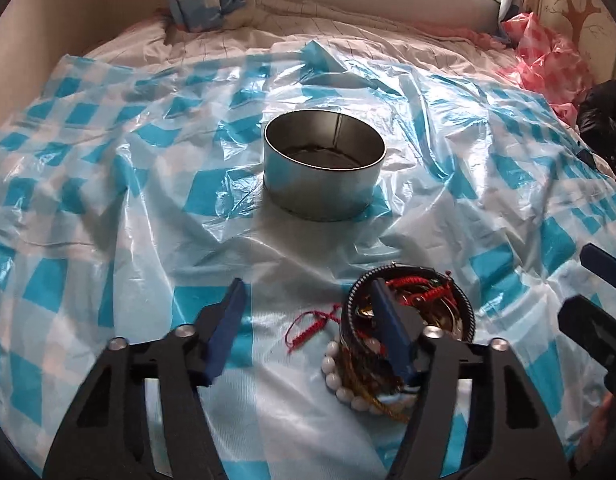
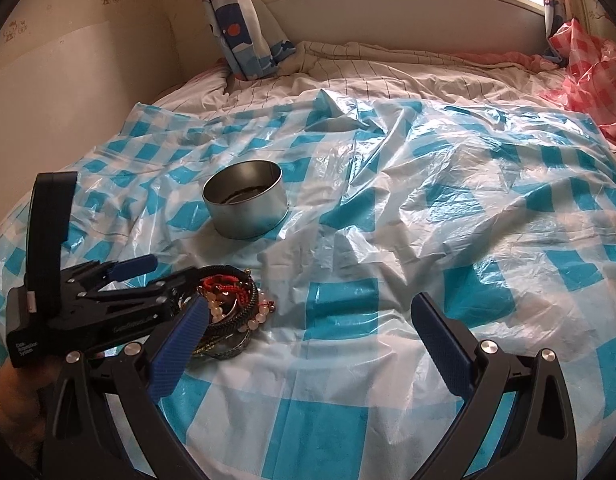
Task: Organize jewelry
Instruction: 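Close the left gripper on the black ring bracelet, then lift the black bracelet with the left gripper while the right gripper approaches the pile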
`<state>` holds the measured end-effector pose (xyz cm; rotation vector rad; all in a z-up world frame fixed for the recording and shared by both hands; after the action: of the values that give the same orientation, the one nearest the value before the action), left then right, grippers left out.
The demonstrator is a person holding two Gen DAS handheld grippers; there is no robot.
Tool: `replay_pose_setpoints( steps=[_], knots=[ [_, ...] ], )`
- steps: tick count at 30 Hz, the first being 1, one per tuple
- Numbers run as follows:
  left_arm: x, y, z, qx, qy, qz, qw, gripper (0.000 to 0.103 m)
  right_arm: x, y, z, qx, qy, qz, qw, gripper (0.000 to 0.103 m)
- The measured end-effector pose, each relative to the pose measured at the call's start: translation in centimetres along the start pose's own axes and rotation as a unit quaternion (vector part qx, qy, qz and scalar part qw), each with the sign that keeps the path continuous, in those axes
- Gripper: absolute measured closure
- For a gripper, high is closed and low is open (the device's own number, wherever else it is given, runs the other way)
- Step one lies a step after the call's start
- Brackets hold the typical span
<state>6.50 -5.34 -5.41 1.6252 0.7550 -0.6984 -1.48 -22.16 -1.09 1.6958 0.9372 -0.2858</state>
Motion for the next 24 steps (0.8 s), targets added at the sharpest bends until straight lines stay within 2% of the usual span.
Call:
replay_pose_setpoints(
  steps=[2, 3, 4, 6, 8, 12, 14, 21, 23, 24],
  knots=[
    [0.5, 0.0, 0.0, -0.01, -0.018, -0.012, 0.9997, 0.059, 0.1, 0.0, 0.1, 0.002, 0.0, -0.002, 1.0, 0.006],
    [0.6, -0.1, 0.1, -0.01, -0.025, -0.016, 0.9995, 0.07, 0.2, 0.0, 0.1, 0.003, 0.0, -0.002, 1.0, 0.006],
    [0.8, -0.2, 0.2, -0.008, -0.032, -0.019, 0.9993, 0.076, 0.2, 0.1, 0.2, 0.004, 0.0, -0.002, 1.0, 0.006],
    [0.9, -0.3, 0.6, -0.002, -0.044, -0.026, 0.9987, 0.095, 0.3, 0.1, 0.3, 0.005, 0.0, -0.003, 1.0, 0.006],
    [0.5, -0.2, 0.5, -0.006, -0.049, -0.022, 0.9985, 0.097, 0.4, 0.1, 0.5, 0.007, -0.001, -0.004, 1.0, 0.006],
    [-0.4, 0.4, -0.9, -0.05, -0.096, -0.014, 0.9941, 0.097, 0.5, 0.0, 0.6, 0.01, 0.0, -0.007, 1.0, 0.006],
    [-0.8, 0.6, -1.6, -0.067, -0.104, -0.006, 0.9923, 0.097, 0.6, -0.1, 0.6, 0.01, 0.0, -0.008, 1.0, 0.006],
    [-1.1, 1.1, -4.1, -0.137, -0.158, -0.004, 0.978, 0.098, 1.3, -0.4, 0.2, 0.003, 0.004, -0.022, 1.0, 0.005],
    [-1.0, 1.1, -4.6, -0.142, -0.145, -0.003, 0.9793, 0.099, 1.5, -0.5, 0.0, 0.0, 0.007, -0.026, 1.0, 0.005],
    [-0.7, 1.0, -5.0, -0.138, -0.121, -0.007, 0.983, 0.103, 1.6, -0.5, -0.1, -0.003, 0.007, -0.029, 1.0, 0.005]
  ],
)
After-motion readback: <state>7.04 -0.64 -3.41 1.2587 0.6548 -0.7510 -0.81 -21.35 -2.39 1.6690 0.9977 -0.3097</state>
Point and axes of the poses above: each gripper's, at about its wrist camera, not at the fingertips, and x roughly the way its jaws point, z to its right, y to its top, the point moved 5 cm from there along x, roughly the way its jaws point, and after that the axes turned 15 degrees about y, right-handed, at the moved point
